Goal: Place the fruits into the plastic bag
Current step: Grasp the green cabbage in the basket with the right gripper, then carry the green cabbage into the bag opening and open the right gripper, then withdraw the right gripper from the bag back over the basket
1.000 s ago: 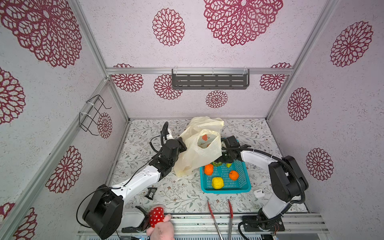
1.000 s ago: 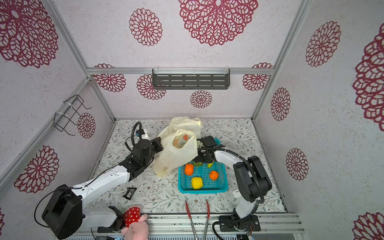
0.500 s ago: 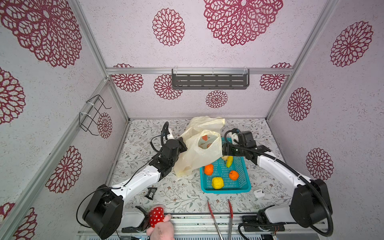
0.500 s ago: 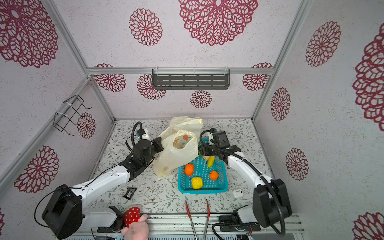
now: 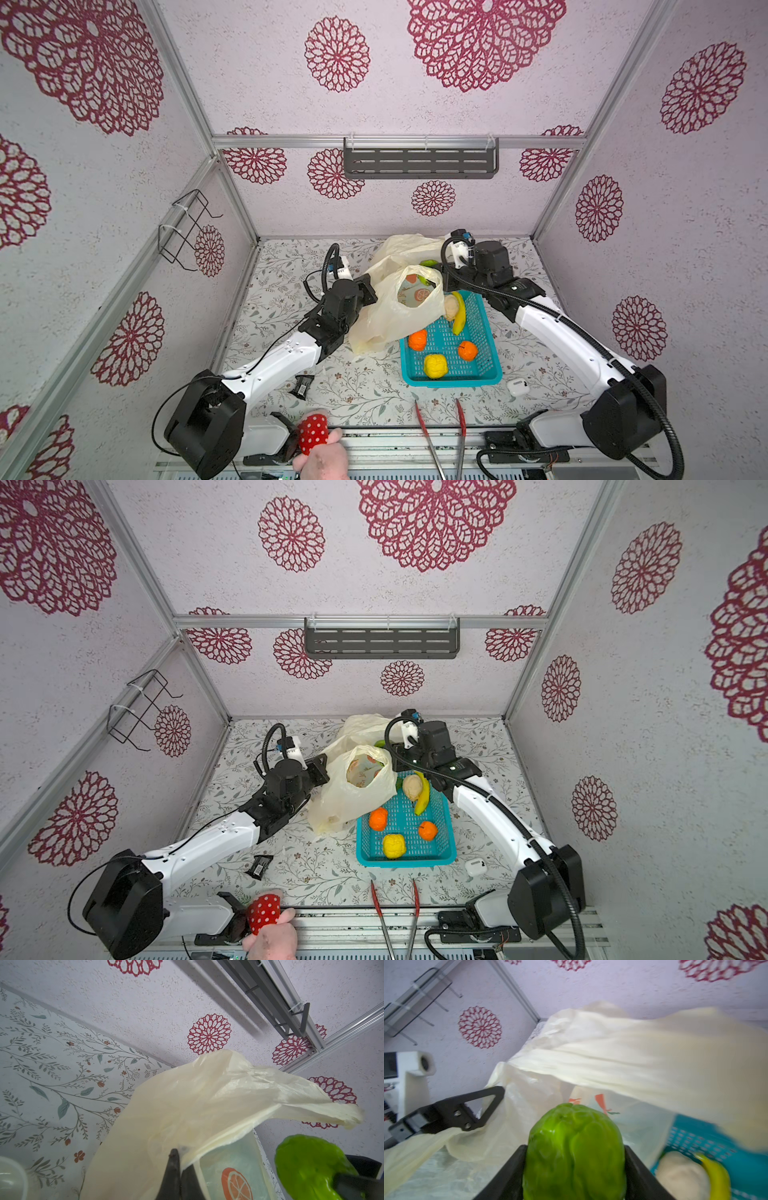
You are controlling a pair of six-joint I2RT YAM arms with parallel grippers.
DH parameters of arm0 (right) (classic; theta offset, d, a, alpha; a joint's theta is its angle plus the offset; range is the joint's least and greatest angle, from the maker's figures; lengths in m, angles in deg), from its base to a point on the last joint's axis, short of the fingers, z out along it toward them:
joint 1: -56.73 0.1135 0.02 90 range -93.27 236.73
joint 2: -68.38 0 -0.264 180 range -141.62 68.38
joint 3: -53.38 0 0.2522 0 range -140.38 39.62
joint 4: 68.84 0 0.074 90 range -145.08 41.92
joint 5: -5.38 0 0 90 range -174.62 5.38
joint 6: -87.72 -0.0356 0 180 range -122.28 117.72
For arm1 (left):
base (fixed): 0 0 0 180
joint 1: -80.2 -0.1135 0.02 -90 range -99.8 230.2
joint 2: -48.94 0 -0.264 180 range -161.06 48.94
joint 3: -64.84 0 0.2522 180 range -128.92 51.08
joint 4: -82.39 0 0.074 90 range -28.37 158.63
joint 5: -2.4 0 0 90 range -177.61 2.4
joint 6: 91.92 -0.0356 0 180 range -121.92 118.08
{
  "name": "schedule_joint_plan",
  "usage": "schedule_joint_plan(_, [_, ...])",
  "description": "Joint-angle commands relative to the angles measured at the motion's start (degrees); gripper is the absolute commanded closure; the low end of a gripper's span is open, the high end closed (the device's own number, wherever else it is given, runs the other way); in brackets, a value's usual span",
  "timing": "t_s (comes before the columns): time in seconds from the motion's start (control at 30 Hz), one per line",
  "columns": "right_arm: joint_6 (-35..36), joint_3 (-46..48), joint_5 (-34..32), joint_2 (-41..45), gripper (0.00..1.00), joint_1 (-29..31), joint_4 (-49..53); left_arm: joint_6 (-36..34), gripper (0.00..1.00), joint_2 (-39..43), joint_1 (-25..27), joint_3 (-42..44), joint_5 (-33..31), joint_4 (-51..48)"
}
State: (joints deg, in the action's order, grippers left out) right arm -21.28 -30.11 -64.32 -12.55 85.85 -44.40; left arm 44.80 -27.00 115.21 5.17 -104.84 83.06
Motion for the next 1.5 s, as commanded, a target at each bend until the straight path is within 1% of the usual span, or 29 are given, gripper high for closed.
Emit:
schedule_joint_plan(0.0, [1.92,-1.9,7.54,-3.99,0.58,3.45,-2.7,0.18,1.0,1.19,0.49,1.02,-0.41,2.0])
schedule_joint_plan(0.1, [2.55,-3.64,11.7,-8.7,0.57,5.29,-0.99,1.66,1.0,1.69,0.5,1.82,-2.73,2.06])
schedule_joint_plan(0.17, [3.74,-4.92,12.86,-11.44,0.58,6.11,1.45,2.29,1.0,2.3,0.5,2.68,-3.91,2.49])
schedule_joint_plan(0.27, [6.82,-7.17,11.57,-14.61,0.56,7.18,7.04,2.59,1.0,3.19,0.46,3.67,-4.73,2.71])
schedule_joint_plan(0.33, [7.24,-7.68,10.44,-16.19,0.53,7.48,9.12,2.59,1.0,3.67,0.5,3.96,-5.29,2.29])
schedule_joint_plan(0.37, [7.22,-7.55,10.07,-16.62,0.5,7.52,9.51,2.56,1.0,3.9,0.5,4.07,-5.54,1.94])
schedule_joint_plan(0.47, [6.88,-7.17,8.78,-16.82,0.27,7.61,9.38,2.61,1.0,4.64,0.51,4.59,-6.89,1.26])
schedule_joint_plan(0.5, [6.94,-7.16,8.55,-16.65,0.22,7.61,9.33,2.63,1.0,4.8,0.51,4.75,-7.3,1.13])
schedule_joint_plan(0.57, [6.88,-7.06,7.46,-15.83,0.17,7.61,8.76,2.59,1.0,5.18,0.42,4.95,-8.05,0.98])
schedule_joint_plan(0.83, [7.62,-7.51,6.12,-10.67,0.08,7.18,6.28,3.33,1.0,5.01,0.42,4.6,-10.21,-0.95])
schedule_joint_plan(0.93, [7.58,-7.72,5.68,-8.26,0.08,6.2,6.0,3.55,1.0,4.92,0.42,4.52,-10.97,-1.64])
schedule_joint_plan(1.03, [7.25,-6.86,3.75,-5.12,0.08,4.43,5.7,3.72,1.0,5.0,0.47,4.43,-11.06,-1.9])
schedule_joint_plan(1.13, [6.02,-3.66,2.1,-0.74,0.08,1.42,3.68,4.14,1.0,4.93,0.49,4.42,-11.67,-2.27])
schedule_joint_plan(1.27, [2.3,2.37,1.88,5.44,0.08,-3.93,-0.48,4.58,1.0,4.62,0.45,4.34,-12.76,-2.83])
schedule_joint_plan(1.47, [-3.33,11.06,-4.68,12.07,0.08,-8.48,-4.73,4.78,1.0,3.58,0.34,3.77,-12.96,-2.96])
